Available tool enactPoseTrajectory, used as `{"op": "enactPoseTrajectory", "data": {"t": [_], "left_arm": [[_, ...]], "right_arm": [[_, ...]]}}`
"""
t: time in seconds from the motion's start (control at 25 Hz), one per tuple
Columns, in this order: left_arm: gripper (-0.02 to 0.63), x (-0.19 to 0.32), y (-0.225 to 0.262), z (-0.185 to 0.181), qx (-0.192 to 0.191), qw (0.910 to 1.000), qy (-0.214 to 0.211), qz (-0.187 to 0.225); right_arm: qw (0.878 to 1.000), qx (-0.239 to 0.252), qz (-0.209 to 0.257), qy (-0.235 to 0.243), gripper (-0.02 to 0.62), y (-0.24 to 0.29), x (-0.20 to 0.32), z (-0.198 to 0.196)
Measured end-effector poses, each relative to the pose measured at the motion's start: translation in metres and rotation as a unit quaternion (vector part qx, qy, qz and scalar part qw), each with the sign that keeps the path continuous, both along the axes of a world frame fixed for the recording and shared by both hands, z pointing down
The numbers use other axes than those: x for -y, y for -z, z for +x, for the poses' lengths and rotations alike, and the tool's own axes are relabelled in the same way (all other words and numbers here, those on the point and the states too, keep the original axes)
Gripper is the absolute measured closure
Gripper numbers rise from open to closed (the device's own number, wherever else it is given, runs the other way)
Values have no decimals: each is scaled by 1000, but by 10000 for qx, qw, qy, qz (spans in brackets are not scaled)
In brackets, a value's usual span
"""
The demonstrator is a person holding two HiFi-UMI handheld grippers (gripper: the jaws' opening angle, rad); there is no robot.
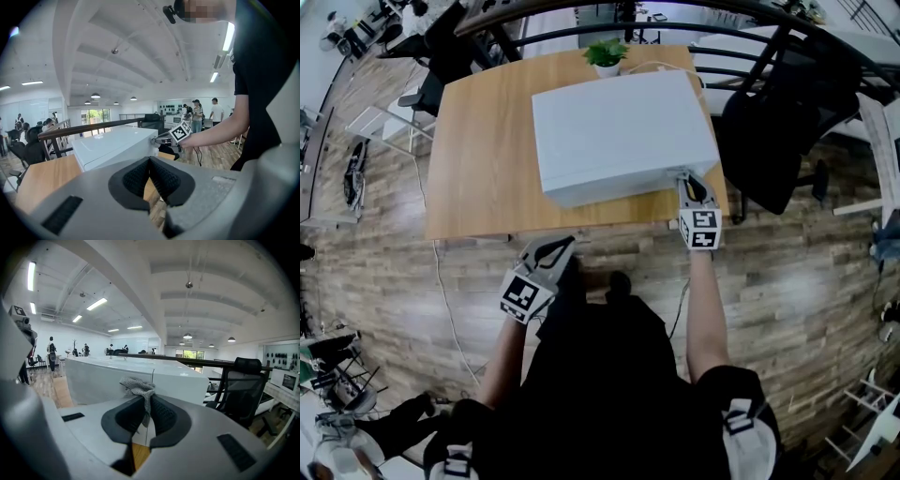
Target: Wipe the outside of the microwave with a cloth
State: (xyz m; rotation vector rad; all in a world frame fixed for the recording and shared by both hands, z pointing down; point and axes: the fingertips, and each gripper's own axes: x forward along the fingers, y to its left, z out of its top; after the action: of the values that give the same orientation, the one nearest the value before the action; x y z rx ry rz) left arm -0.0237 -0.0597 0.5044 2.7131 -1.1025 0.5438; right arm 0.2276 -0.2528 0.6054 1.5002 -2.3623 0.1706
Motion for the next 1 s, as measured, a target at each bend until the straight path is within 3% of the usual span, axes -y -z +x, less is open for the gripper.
{"op": "enactPoseTrajectory", "data": {"t": [0.36,1.0], "left_arm": [[603,-7,-1,-6,-11,9999,115,-20],[603,-5,-3,-29,1,9998,190,-45]], "right_arm": [[9995,179,-26,-263,567,-4,1,8],[9990,10,-120,-437,568,-23,2,5]]}}
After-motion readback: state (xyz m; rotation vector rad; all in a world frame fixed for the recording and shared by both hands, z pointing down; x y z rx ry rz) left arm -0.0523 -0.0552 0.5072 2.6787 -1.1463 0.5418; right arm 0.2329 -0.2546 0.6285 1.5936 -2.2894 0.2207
